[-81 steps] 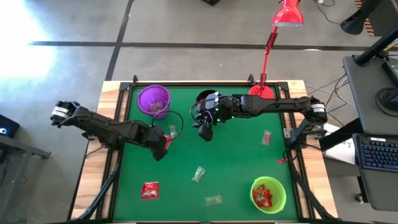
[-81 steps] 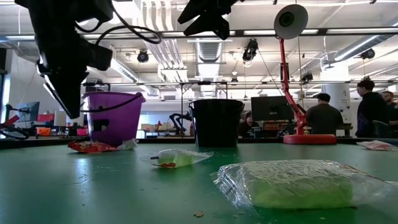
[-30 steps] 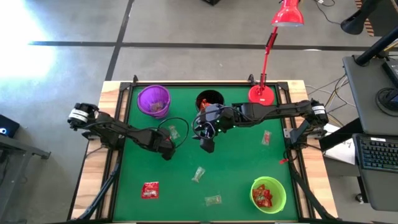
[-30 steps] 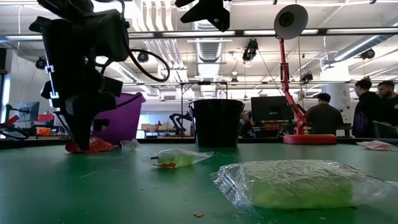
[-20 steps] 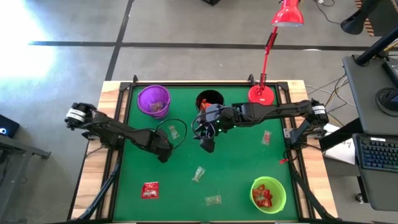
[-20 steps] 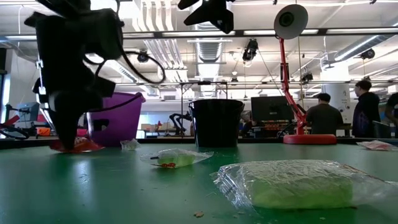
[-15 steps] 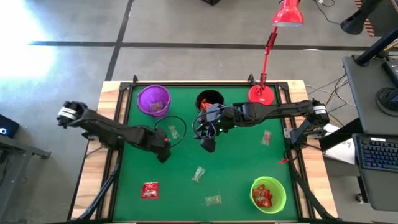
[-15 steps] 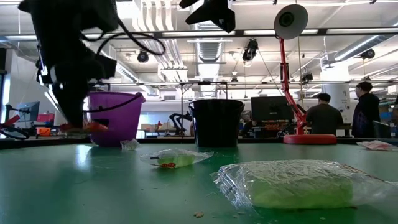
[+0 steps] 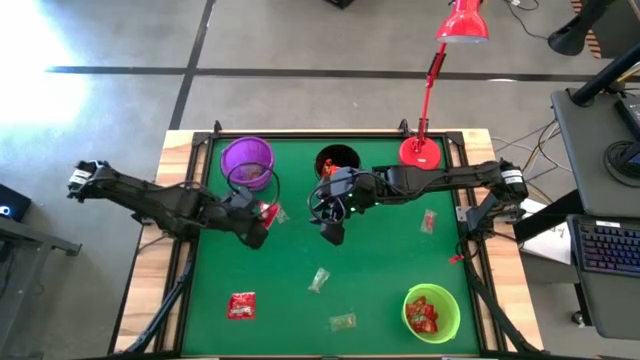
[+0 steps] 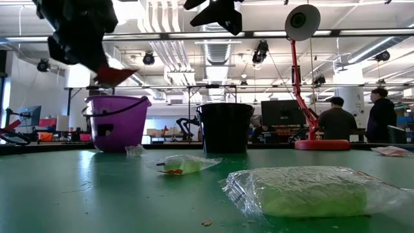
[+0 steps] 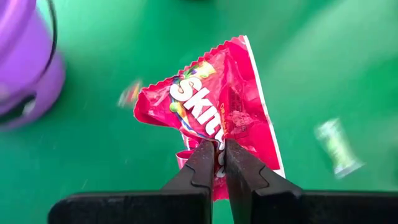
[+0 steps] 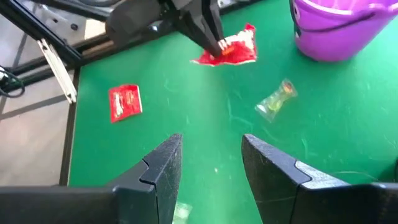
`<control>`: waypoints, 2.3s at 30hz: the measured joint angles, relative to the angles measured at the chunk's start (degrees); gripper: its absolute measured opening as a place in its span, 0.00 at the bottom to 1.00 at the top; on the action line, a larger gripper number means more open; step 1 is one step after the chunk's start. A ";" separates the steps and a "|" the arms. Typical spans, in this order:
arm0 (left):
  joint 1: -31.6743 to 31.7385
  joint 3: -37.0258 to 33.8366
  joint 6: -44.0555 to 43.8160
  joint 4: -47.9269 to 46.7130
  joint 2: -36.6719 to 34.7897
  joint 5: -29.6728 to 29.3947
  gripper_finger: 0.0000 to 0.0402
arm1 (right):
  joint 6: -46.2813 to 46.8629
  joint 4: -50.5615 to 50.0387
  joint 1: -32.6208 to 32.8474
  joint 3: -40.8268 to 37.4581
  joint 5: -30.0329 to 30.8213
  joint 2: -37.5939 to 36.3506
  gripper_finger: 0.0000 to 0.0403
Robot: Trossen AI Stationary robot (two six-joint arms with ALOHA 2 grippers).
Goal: Sort candy
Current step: Put the red candy into the green bucket
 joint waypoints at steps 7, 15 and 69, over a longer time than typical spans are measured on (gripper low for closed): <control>0.00 0.00 5.33 8.14 -0.94 -5.81 0.00 | 3.74 13.38 -0.36 0.12 0.34 1.68 0.40; 0.07 0.00 11.08 14.73 -1.44 -9.04 0.00 | 15.17 16.46 -2.79 0.02 0.48 4.02 0.40; 0.03 5.70 19.28 11.71 -2.86 -9.76 0.12 | 18.85 30.85 -5.53 0.19 1.71 12.99 0.03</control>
